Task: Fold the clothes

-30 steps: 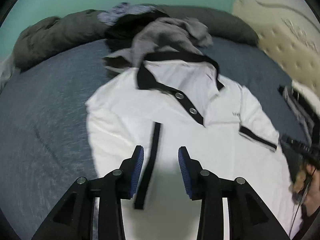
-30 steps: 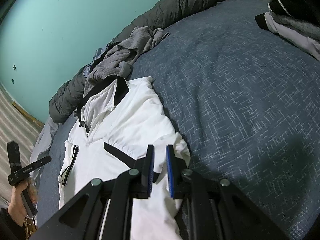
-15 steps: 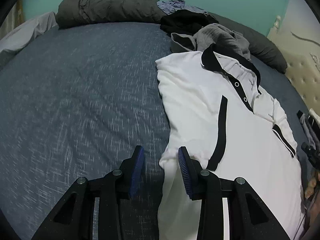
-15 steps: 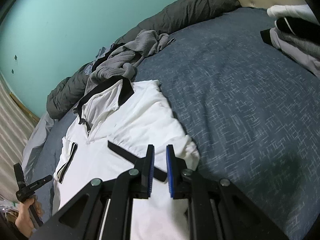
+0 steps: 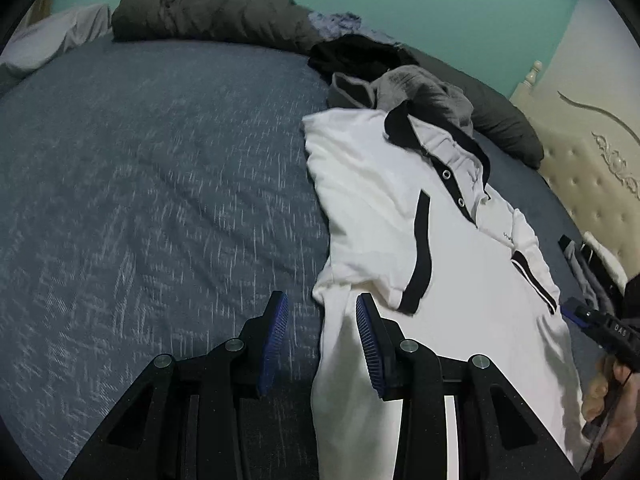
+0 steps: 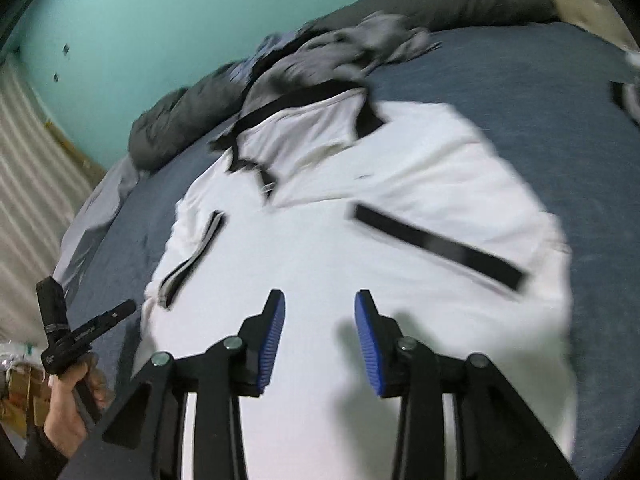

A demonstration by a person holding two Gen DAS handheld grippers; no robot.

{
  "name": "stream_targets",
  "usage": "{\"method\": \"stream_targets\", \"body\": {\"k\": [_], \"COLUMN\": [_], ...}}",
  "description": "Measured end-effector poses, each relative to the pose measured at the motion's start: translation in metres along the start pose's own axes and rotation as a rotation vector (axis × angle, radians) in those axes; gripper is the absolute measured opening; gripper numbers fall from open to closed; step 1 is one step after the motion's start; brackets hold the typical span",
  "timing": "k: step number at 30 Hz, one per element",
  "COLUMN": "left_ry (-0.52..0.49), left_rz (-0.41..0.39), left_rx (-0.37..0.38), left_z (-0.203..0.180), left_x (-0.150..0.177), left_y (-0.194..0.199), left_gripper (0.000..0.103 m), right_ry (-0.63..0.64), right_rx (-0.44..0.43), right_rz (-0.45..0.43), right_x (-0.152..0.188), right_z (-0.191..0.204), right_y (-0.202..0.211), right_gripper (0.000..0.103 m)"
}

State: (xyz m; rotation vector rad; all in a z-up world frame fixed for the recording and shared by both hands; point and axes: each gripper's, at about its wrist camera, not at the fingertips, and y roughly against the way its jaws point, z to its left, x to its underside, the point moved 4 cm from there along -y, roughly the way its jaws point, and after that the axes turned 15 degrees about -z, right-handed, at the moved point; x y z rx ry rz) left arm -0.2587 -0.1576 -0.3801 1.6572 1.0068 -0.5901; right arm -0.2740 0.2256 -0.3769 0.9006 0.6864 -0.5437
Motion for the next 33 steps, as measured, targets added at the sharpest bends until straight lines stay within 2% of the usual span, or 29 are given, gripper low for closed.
{"method": "stream_targets", "body": {"k": [5,10,13,24,25,26,27,29,33], "left_ry": [0.003,0.042,0.064,0.068,0.067,0.069,0.071,0.073,0.067], "left_rz": [0.01,-0.007,-0.001,0.01,0.011,0.013,0.015,0.021,0.025], "left_rx": [0.041,0.035,0.047,0.042,0.042,0.043,0.046,0.05,0.052], "left_z": [-0.001,0.011,0.015,0.019,0.019,0.019,0.018,0.017,0.016], "left_x": [-0.001,-0.007,-0.007,-0.007,-0.007,-0.007,-0.006,-0.005,-0.004], "left_y": [-0.001,0.001,0.0,-0.009,-0.009,-0.01,-0.011,-0.013,-0.014], "left_gripper": [0.039,0.039,0.039,0.039,0.039,0.039,0.039,0.039,0.039], "right_ry": [0.074,0.108,0.098,0.128,0.131,0.135,0.154,0.174,0.268], "right_rx": [-0.074,-0.117,-0.123,-0.075,-0.079,-0.083,-0.071,-0.073,-0.045], "right_rz": [0.07,0.095,0.129,0.156,0.158,0.161,0.17,0.17,0.142], "right_x": [-0.02,-0.041,-0.042,-0.035,-0.034,-0.032,-0.03,-0.028,-0.032], "right_z": [0.065,0.109,0.119,0.124,0.126,0.127,0.128,0.132,0.142], "right_y": [-0.056,-0.113,-0.144,-0.199,-0.2,-0.202,-0.204,-0.202,-0.189], "right_gripper": [0.046,0.047,0.047,0.046,0.039,0.026,0.02,0.003,0.002]}}
